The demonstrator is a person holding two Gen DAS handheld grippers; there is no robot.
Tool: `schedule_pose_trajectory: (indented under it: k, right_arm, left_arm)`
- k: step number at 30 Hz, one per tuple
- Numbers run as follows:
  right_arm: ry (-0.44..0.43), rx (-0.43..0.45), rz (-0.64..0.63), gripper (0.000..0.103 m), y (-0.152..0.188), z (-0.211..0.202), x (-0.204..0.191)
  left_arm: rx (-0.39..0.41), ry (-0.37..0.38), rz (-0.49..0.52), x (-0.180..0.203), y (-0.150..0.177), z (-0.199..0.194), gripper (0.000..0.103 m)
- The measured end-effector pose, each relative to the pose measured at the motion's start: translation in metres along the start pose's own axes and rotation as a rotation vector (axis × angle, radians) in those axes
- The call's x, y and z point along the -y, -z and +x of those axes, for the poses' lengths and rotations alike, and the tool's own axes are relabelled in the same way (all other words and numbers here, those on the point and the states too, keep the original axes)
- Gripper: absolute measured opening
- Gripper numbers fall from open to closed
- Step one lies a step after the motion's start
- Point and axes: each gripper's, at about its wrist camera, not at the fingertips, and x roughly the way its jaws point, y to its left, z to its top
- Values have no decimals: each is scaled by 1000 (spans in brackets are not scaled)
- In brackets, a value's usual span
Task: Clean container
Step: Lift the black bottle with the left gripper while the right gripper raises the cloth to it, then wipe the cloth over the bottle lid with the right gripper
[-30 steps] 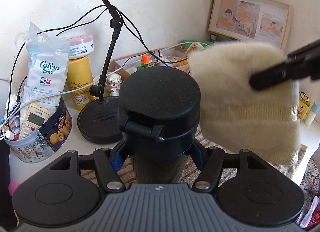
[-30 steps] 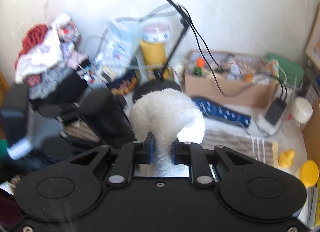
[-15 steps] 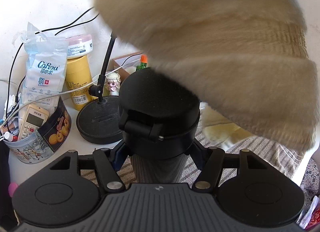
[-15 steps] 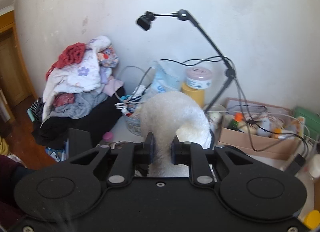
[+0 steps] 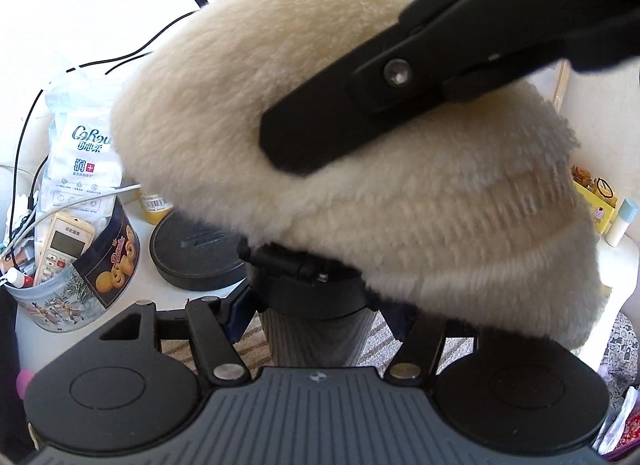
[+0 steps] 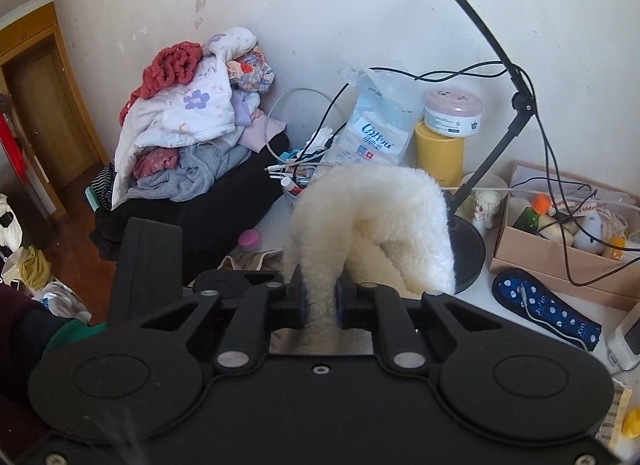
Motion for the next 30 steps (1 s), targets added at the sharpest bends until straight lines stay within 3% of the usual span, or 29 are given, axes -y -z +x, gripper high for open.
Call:
schedule_pose_trajectory:
  k: [5,11,20,30]
  right_arm:
    - [140,21,-31,11,-2,-4,6]
    - [205,4,-4,11,4,-11,27]
    - [112,-44,-45,12,35,-21,10]
    - [-30,20,-79,12,12,-16,-2]
  left_arm:
    - [2,-1,6,1,1,0,63]
    - [-7,-1,1,-1,0,1,64]
    - [-14,12,-29,-10,1,2,64]
    - [-7,13,-45,-10,1,1,64]
